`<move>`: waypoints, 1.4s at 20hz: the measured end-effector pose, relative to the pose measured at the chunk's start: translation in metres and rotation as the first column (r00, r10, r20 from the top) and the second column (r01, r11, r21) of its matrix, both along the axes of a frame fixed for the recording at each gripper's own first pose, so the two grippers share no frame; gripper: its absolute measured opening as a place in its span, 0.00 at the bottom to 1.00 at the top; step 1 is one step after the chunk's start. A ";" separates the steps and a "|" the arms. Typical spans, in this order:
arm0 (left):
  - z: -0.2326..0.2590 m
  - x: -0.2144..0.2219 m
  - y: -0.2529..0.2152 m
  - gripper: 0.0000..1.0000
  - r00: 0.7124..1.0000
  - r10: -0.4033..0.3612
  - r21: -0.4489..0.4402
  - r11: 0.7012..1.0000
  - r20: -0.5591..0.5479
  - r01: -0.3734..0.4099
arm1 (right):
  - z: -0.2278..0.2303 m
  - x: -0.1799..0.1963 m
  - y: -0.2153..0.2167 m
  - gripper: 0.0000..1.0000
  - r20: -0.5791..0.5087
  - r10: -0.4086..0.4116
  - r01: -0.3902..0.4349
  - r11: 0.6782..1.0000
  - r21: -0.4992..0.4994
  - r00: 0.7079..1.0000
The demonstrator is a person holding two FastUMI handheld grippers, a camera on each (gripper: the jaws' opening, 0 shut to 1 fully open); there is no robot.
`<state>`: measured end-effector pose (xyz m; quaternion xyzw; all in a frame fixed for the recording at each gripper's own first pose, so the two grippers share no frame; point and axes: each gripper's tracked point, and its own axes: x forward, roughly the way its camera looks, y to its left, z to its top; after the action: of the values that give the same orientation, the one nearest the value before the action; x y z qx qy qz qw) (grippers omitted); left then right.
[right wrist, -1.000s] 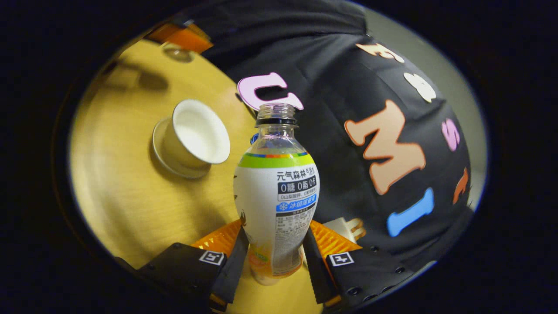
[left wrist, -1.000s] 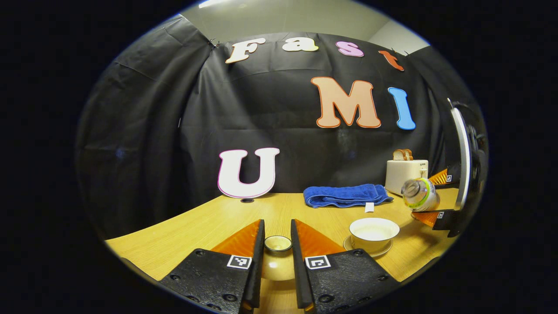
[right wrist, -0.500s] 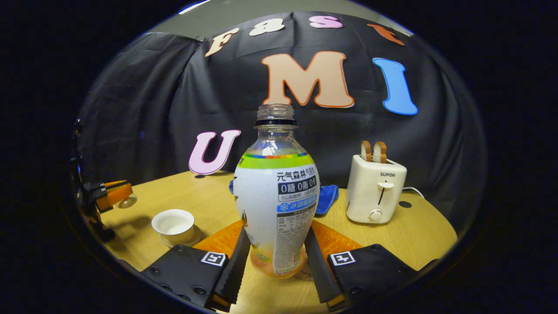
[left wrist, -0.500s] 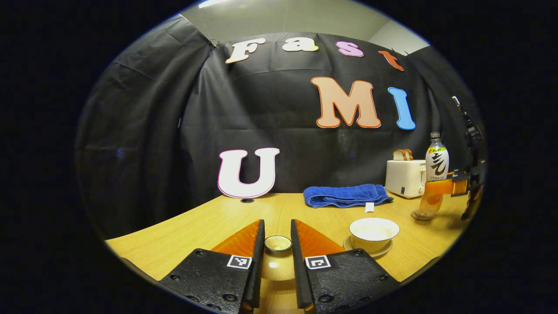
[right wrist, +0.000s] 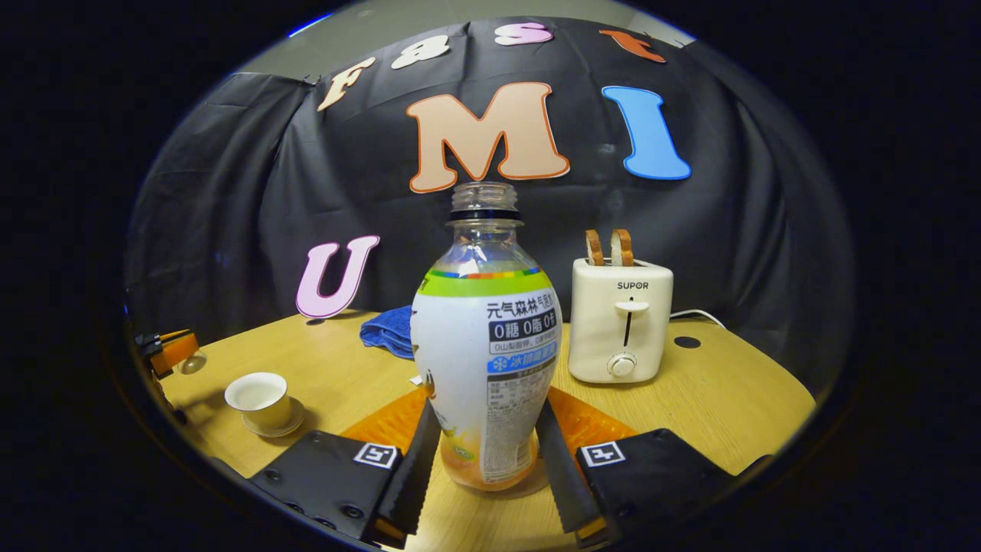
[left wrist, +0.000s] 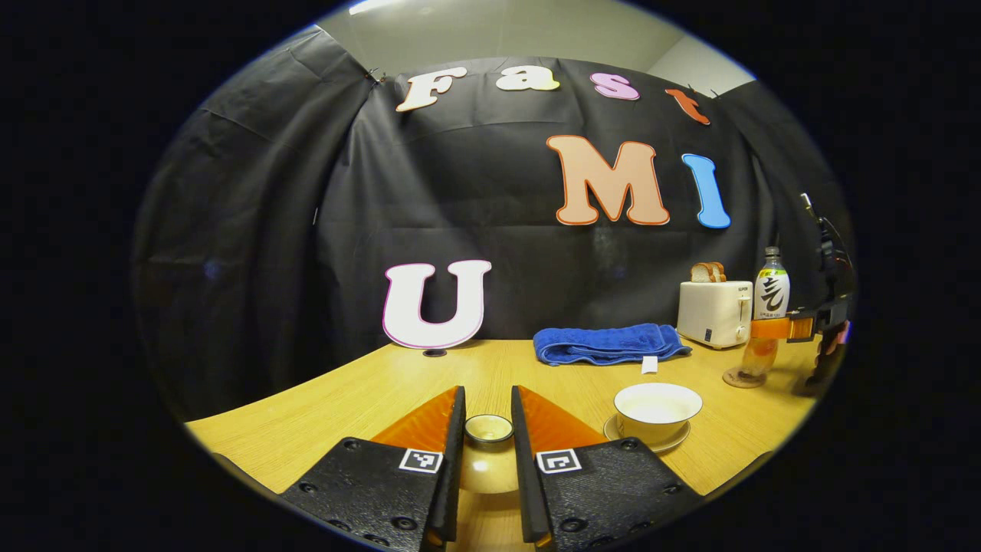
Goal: Open the teacup lid with one hand, grasp the water bottle and pour water into the teacup with the other hand; after pouring, place the water bottle on the coaster and then close the teacup lid.
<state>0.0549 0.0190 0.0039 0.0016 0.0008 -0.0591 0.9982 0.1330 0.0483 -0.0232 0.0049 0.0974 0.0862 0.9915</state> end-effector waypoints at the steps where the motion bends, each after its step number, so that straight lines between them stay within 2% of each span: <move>1: 0.000 0.000 0.000 0.30 1.000 0.000 0.000 1.000 0.000 0.000 | -0.001 0.002 0.001 0.71 0.000 -0.001 0.001 1.000 0.006 1.000; 14: 0.000 0.001 0.000 0.30 1.000 -0.002 0.001 1.000 -0.001 0.002 | -0.020 0.005 -0.005 0.75 -0.026 -0.018 0.018 1.000 0.004 1.000; 17: 0.000 0.001 0.000 0.30 1.000 -0.003 0.000 1.000 0.000 0.003 | -0.016 -0.002 -0.006 0.88 -0.014 -0.017 0.017 1.000 -0.012 1.000; 19: 0.000 0.001 0.000 0.30 1.000 -0.003 0.000 1.000 0.000 0.003 | -0.015 -0.007 -0.008 0.91 -0.007 -0.016 0.016 1.000 -0.019 1.000; 20: 0.000 0.001 0.000 0.30 1.000 -0.003 0.000 1.000 0.000 0.003 | -0.013 -0.012 -0.010 0.96 0.000 -0.016 0.016 1.000 -0.024 1.000; 23: 0.000 0.001 0.000 0.30 1.000 -0.004 0.000 1.000 0.000 0.004 | -0.010 -0.027 -0.014 0.93 0.015 -0.031 0.031 0.999 -0.031 0.999; 28: 0.000 0.001 -0.006 0.30 1.000 -0.029 0.001 1.000 0.000 0.029 | 0.000 -0.057 -0.024 0.94 0.063 -0.074 0.076 0.997 -0.023 0.995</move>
<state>0.0556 0.0130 0.0043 0.0019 0.0007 -0.0736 0.9973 0.0756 0.0242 -0.0229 -0.0067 0.0673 0.0476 0.9966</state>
